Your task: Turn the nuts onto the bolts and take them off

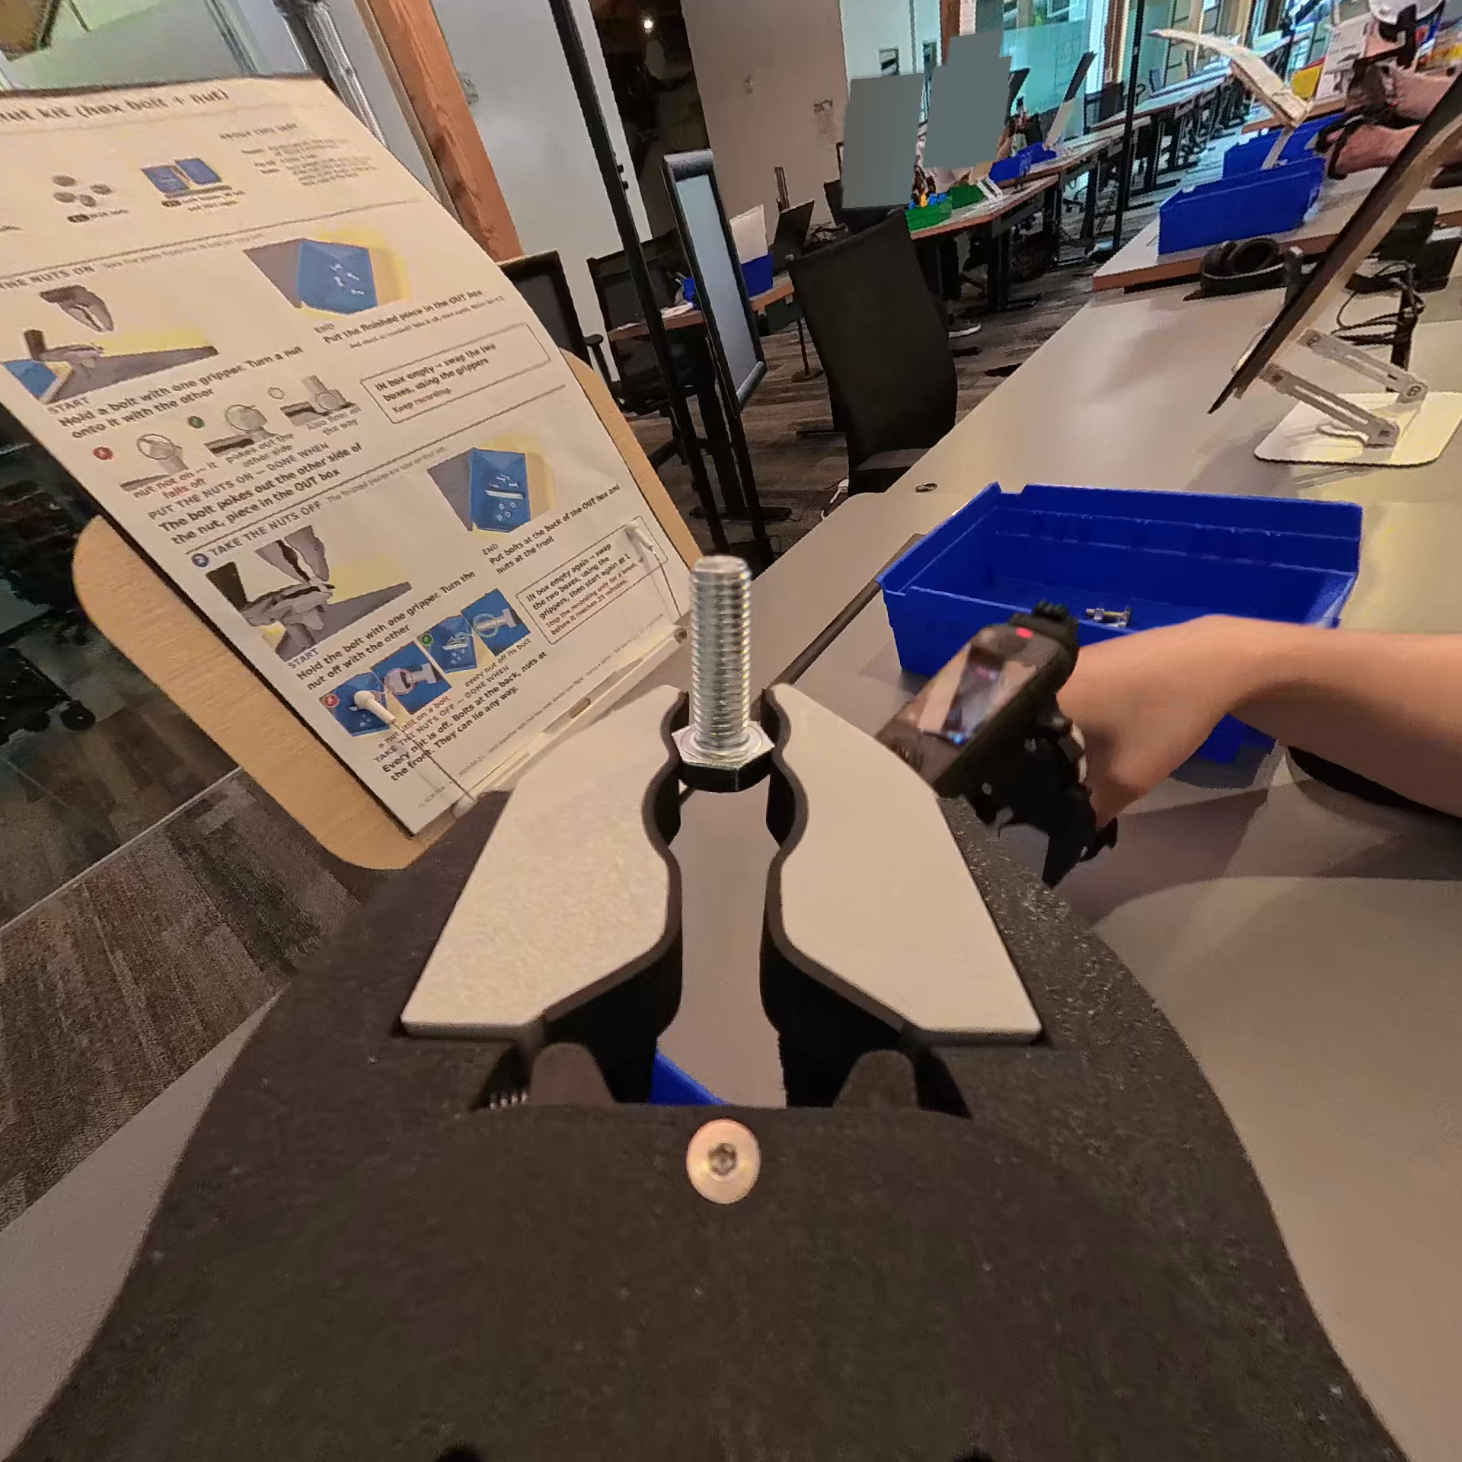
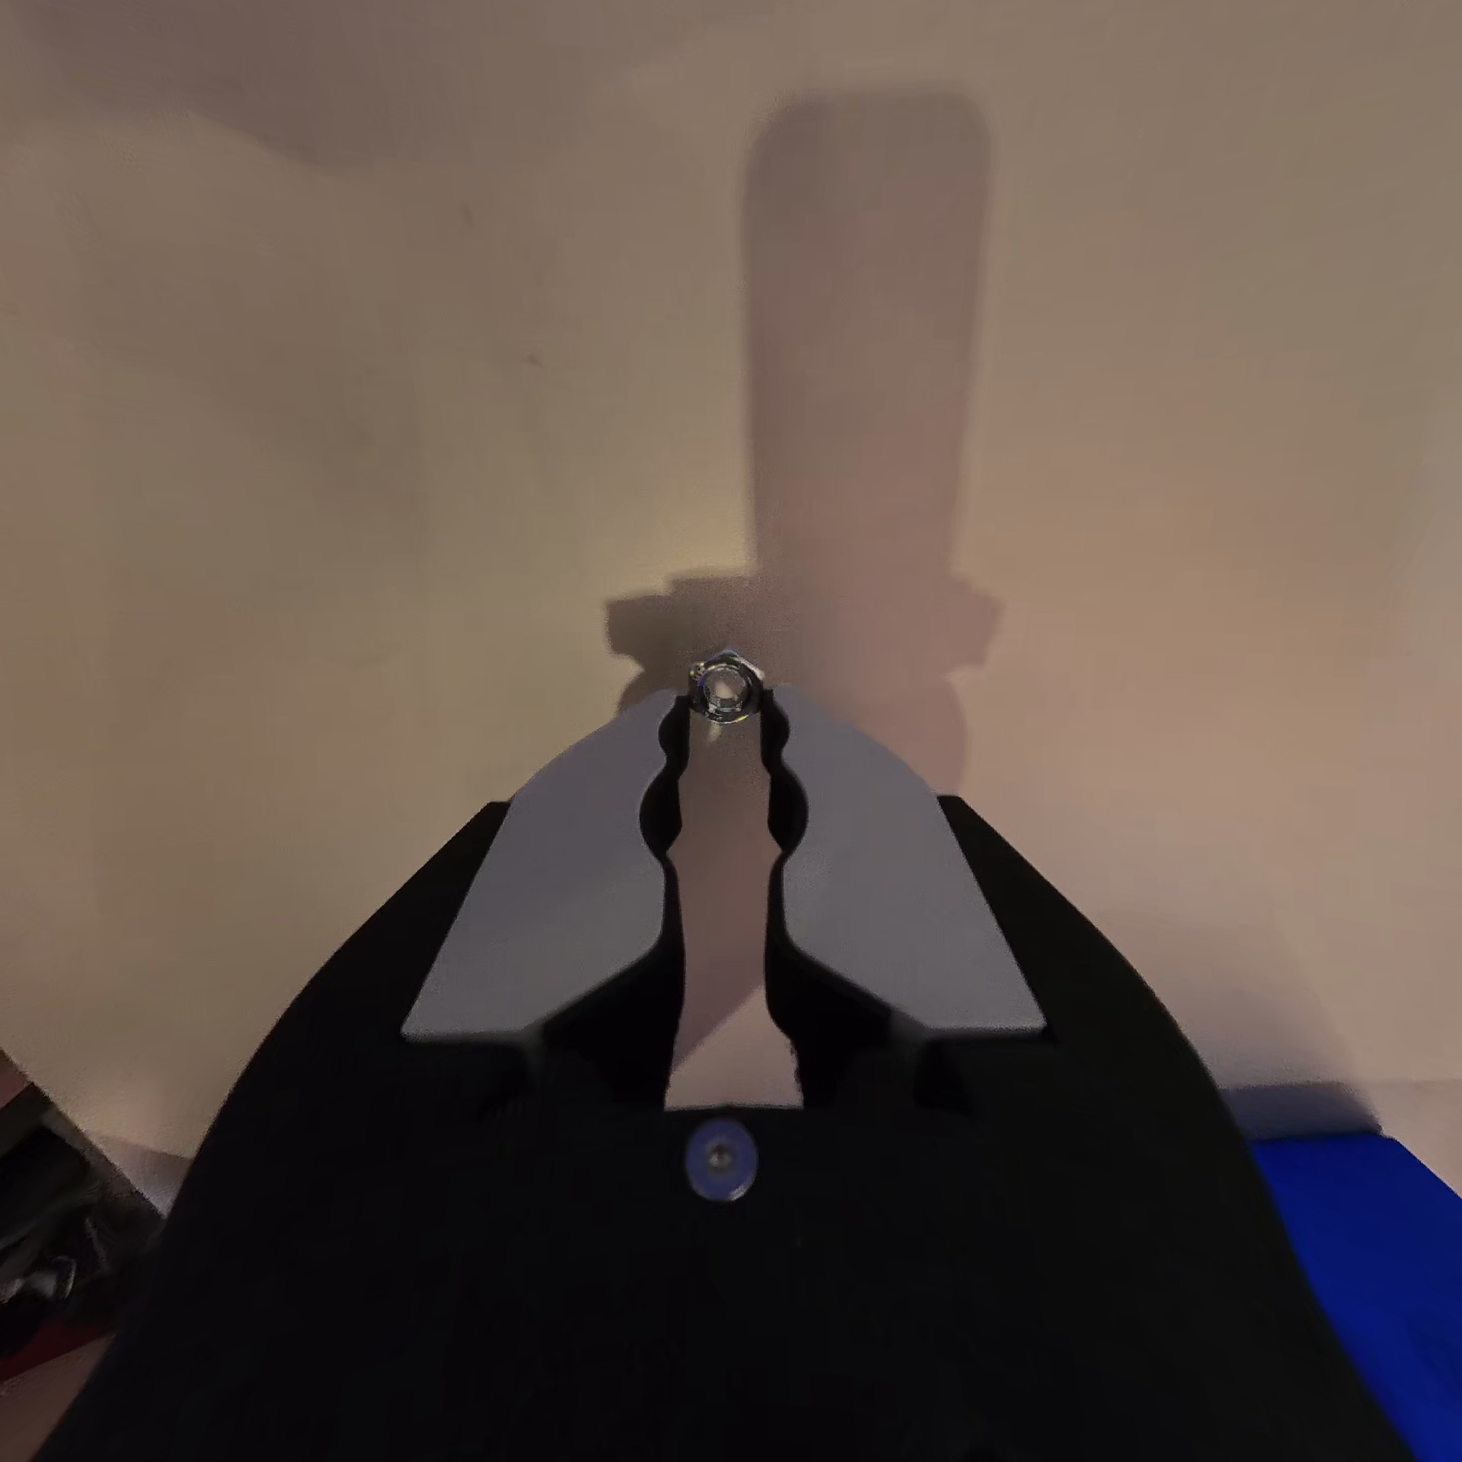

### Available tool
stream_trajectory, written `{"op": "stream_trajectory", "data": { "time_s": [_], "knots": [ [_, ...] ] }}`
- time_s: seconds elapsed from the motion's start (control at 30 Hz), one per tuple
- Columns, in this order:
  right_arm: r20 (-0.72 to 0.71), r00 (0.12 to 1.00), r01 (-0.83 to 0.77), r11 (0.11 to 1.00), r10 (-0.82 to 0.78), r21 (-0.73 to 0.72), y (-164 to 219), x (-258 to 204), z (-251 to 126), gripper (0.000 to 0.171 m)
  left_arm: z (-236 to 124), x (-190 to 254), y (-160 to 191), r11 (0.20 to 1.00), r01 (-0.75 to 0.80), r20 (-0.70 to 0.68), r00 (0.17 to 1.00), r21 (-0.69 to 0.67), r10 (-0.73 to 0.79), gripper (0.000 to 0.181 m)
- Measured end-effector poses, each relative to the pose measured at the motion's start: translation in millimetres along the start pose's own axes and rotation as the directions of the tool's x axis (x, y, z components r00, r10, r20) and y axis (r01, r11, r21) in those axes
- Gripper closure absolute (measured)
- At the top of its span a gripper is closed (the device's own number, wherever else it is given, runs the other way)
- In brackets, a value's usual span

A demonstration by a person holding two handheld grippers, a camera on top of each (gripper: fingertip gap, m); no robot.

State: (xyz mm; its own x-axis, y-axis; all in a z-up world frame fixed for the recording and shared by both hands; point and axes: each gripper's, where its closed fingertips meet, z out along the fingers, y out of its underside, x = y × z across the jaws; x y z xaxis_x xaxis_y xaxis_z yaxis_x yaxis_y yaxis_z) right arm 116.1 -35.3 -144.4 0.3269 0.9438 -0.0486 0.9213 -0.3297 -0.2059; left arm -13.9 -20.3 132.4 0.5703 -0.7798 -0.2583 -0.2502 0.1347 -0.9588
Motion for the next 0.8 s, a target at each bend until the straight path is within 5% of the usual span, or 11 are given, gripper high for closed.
{"op": "stream_trajectory", "data": {
  "time_s": [0.2,0.4,0.57,0.8],
  "knots": [
    [-0.062,0.998,0.032,0.957,-0.015,0.288,-3,1,-96,0.153,31,25,17,0.997,-0.050,-0.090,0.995,-0.058,0.045,0.164],
    [-0.201,0.957,0.289,0.709,-0.208,0.643,-13,-40,-199,0.153,77,85,42,0.985,-0.113,-0.273,0.959,-0.130,0.074,0.165],
    [-0.400,0.864,0.501,0.603,-0.306,0.620,-18,-55,-217,0.153,96,142,56,0.961,-0.221,-0.413,0.900,-0.164,0.137,0.165],
    [-0.411,0.833,0.553,0.595,-0.372,0.583,-9,-64,-214,0.153,95,163,62,0.932,-0.311,-0.462,0.865,-0.186,0.197,0.165]
  ]
}}
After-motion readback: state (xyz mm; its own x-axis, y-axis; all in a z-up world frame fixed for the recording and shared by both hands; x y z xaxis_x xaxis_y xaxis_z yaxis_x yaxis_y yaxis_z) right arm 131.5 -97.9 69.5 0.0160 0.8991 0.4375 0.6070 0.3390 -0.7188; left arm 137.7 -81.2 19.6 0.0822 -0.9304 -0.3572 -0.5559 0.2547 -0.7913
